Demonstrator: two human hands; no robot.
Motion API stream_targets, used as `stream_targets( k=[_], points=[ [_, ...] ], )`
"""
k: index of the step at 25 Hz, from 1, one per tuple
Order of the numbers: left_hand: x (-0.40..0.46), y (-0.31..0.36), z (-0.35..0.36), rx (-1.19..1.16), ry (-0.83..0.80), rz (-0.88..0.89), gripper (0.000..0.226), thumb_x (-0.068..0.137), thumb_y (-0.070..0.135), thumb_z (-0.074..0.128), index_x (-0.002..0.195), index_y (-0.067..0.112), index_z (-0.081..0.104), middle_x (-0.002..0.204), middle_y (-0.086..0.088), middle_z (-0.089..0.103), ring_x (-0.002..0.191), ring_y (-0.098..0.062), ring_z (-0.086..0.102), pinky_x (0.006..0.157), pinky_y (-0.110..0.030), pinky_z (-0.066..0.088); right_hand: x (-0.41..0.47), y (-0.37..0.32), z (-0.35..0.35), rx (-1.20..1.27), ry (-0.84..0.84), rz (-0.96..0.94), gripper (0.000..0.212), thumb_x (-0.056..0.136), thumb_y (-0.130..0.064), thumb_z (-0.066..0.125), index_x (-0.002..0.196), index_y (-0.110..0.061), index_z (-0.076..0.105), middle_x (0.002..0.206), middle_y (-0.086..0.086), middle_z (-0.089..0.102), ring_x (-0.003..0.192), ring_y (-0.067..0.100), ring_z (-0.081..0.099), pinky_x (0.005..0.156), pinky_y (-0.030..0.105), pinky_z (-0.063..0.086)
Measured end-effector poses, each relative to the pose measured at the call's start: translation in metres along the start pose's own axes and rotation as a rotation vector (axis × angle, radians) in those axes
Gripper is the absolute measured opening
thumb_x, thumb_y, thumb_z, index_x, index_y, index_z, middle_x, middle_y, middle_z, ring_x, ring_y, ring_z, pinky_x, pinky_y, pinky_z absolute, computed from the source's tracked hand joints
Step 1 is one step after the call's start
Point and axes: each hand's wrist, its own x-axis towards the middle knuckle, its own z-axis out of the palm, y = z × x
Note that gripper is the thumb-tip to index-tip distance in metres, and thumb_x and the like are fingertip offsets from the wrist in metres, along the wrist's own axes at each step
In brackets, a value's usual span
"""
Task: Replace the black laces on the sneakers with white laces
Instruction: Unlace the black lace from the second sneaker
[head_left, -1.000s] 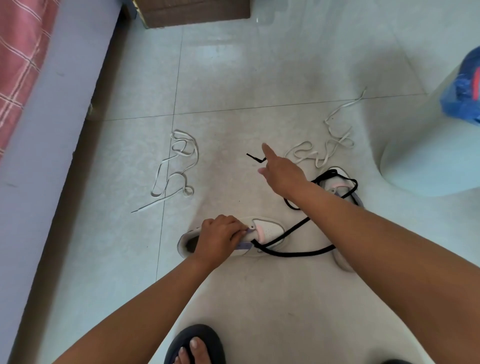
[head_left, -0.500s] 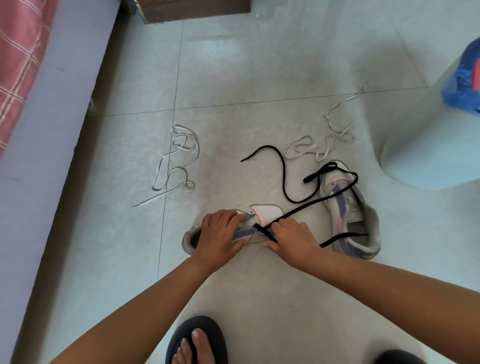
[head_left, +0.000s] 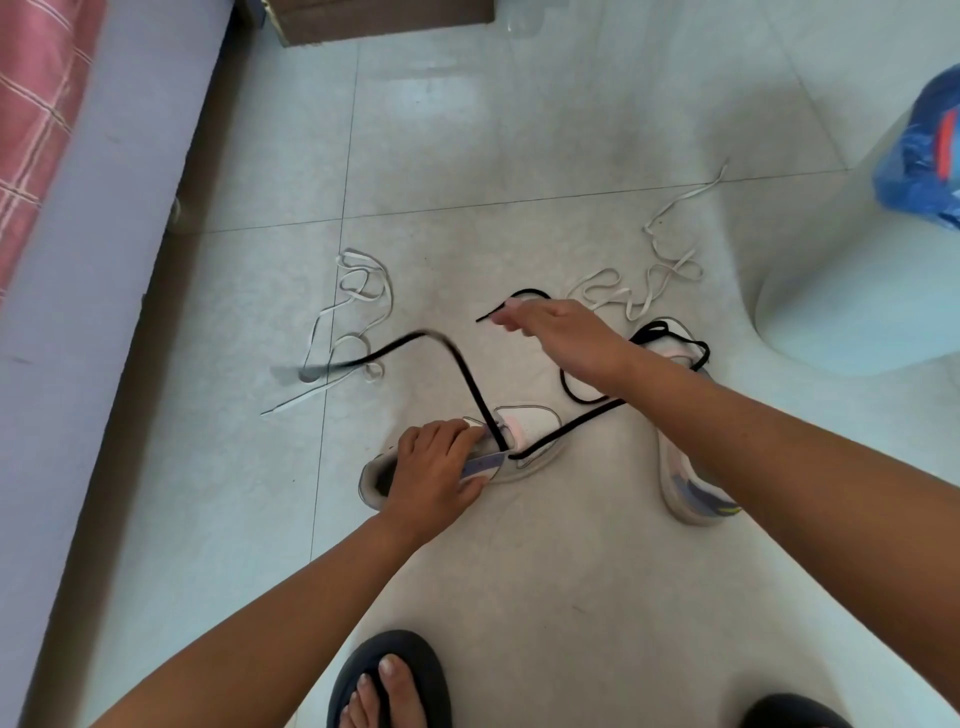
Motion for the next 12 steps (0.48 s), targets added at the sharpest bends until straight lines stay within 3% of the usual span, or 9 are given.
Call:
stream_targets(
  k=[2, 5, 7, 10, 12],
  points=[
    [0.000, 0.000, 0.001, 0.013, -0.001, -0.003, 0.050, 0.063, 0.024, 0.083, 0.109, 0.011, 0.067, 0.106, -0.005, 0.066, 0.094, -0.028, 0.064, 0.081, -0.042, 0.046, 0.000, 0.021, -0.003, -0.460, 0.093, -0.110, 0.032, 0.097, -0.031, 0.046, 0.094, -0.004, 0.063, 0.097, 0.011, 0.063, 0.084, 0.018, 0.056, 0.074, 0.030, 0.042],
    [0.000, 0.000, 0.002, 0.018, -0.005, -0.011, 0.051, 0.063, 0.025, 0.083, 0.109, 0.010, 0.066, 0.105, -0.006, 0.066, 0.094, -0.029, 0.063, 0.081, -0.042, 0.046, -0.023, 0.066, 0.017, -0.934, -0.289, -0.038, 0.034, 0.092, -0.039, 0.054, 0.113, -0.012, 0.054, 0.115, 0.008, 0.054, 0.104, 0.022, 0.048, 0.084, 0.033, 0.038],
    [0.000, 0.000, 0.003, 0.025, 0.000, -0.014, 0.052, 0.061, 0.025, 0.083, 0.108, 0.011, 0.067, 0.103, -0.005, 0.066, 0.093, -0.028, 0.064, 0.080, -0.042, 0.046, -0.031, 0.086, 0.036, -1.267, -0.372, -0.113, 0.041, 0.093, -0.040, 0.050, 0.122, -0.012, 0.048, 0.125, 0.010, 0.048, 0.116, 0.028, 0.043, 0.089, 0.037, 0.037],
    [0.000, 0.000, 0.003, 0.036, -0.005, -0.013, 0.051, 0.063, 0.027, 0.083, 0.109, 0.012, 0.066, 0.104, -0.004, 0.066, 0.094, -0.027, 0.063, 0.080, -0.042, 0.047, -0.032, 0.091, 0.047, -1.410, -0.285, -0.340, 0.029, 0.097, -0.019, 0.041, 0.123, -0.009, 0.048, 0.124, 0.013, 0.049, 0.115, 0.030, 0.043, 0.084, 0.039, 0.037],
    [0.001, 0.000, 0.001, 0.061, 0.001, -0.005, 0.050, 0.063, 0.029, 0.083, 0.108, 0.013, 0.067, 0.103, -0.003, 0.066, 0.092, -0.026, 0.064, 0.078, -0.041, 0.048, -0.037, 0.095, 0.043, -1.450, -0.376, -0.476, 0.029, 0.094, -0.009, 0.040, 0.121, -0.008, 0.049, 0.119, 0.013, 0.051, 0.108, 0.031, 0.045, 0.079, 0.039, 0.038]
  ],
)
